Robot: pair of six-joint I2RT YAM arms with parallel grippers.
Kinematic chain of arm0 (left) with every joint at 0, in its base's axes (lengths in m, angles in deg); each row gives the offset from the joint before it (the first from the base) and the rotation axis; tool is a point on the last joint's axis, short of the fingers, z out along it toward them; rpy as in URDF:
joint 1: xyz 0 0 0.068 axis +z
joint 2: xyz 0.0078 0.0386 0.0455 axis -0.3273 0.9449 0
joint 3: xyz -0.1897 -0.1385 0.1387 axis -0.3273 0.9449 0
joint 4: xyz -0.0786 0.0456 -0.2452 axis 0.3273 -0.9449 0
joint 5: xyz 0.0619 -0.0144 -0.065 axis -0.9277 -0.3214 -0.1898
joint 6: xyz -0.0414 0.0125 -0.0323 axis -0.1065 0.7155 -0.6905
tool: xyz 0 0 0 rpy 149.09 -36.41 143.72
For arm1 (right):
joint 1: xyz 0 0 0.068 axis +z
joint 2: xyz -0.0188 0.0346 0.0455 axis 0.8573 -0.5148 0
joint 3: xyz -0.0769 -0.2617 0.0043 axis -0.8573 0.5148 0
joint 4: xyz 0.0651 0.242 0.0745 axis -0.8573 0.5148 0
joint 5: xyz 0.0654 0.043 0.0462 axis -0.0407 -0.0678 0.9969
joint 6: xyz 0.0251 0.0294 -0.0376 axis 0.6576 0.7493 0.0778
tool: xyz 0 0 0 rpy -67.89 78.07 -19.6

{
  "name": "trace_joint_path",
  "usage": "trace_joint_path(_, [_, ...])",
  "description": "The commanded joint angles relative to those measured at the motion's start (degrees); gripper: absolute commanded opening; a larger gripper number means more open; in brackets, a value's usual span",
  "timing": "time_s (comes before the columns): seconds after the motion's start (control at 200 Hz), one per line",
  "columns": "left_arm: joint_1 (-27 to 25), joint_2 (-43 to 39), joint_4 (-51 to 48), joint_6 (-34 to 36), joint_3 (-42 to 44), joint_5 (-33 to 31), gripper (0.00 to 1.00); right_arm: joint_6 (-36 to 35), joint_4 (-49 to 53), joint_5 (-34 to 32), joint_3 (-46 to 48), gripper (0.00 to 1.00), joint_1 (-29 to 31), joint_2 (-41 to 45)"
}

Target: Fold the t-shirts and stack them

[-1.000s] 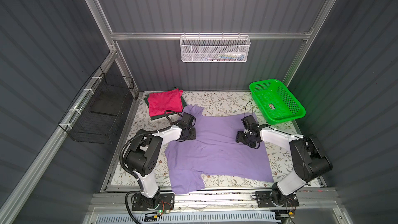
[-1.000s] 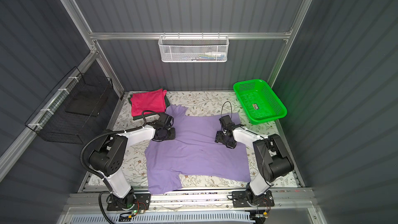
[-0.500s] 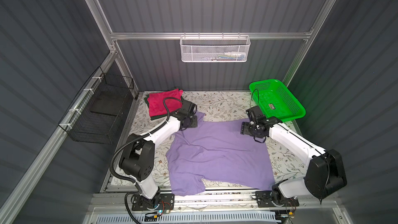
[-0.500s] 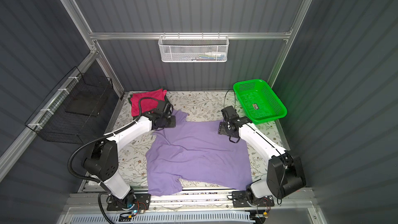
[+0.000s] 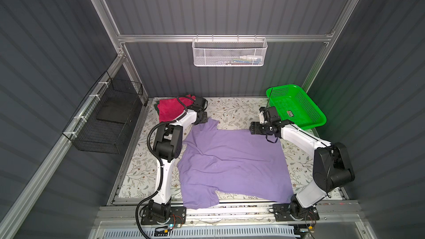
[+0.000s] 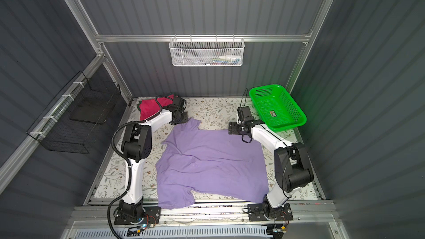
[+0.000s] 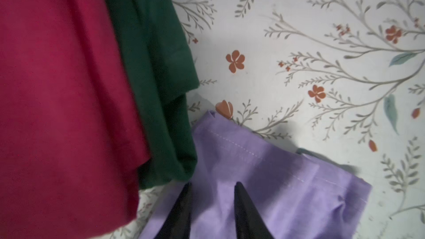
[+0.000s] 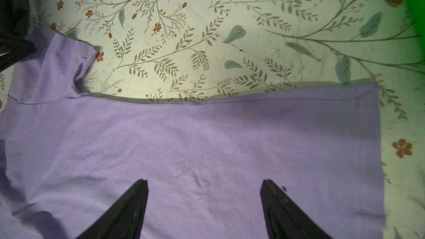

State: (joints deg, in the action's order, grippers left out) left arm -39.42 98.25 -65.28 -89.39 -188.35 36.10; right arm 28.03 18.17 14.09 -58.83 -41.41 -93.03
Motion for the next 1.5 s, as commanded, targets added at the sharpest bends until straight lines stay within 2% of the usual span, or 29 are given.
trace_joint_path(0.0, [-0.42,-0.92,2.77,0.48,-3.61,1.65,0.31,-0.74,-6.37,2.67,2.21,0.79,-0.12,0.26])
trace_joint_path(0.14, [-0.43,4.02,0.28,2.29,-10.41,-0.48,0.27,0.27,-10.76,4.24,5.79,0.79,-0.13,0.82])
trace_joint_path(0.54, [-0.75,14.47,-6.09,8.69,-23.85,-5.18,0.22,1.09,-10.35,6.78,5.24,0.8,-0.18,-2.68])
trace_joint_path(0.735, [-1.57,17.94,-12.12,10.58,-29.43,-11.43,0.23,0.91,-9.6,6.8,4.8,0.8,-0.2,-3.19])
trace_joint_path(1.011, [-1.57,17.91,-14.24,11.56,-28.4,-13.13,0.27,0.84,-8.47,7.84,3.79,0.8,-0.25,-4.55])
trace_joint_path(1.276, [-1.46,19.2,-17.7,9.33,-29.64,-13.55,0.3,0.73,-7.76,8.12,3.35,0.8,-0.22,-4.97])
trace_joint_path(1.496, [-0.82,19.32,-16.24,8.92,-27.03,-9.19,0.29,0.57,-7.24,8.21,2.95,0.81,-0.2,-5.59])
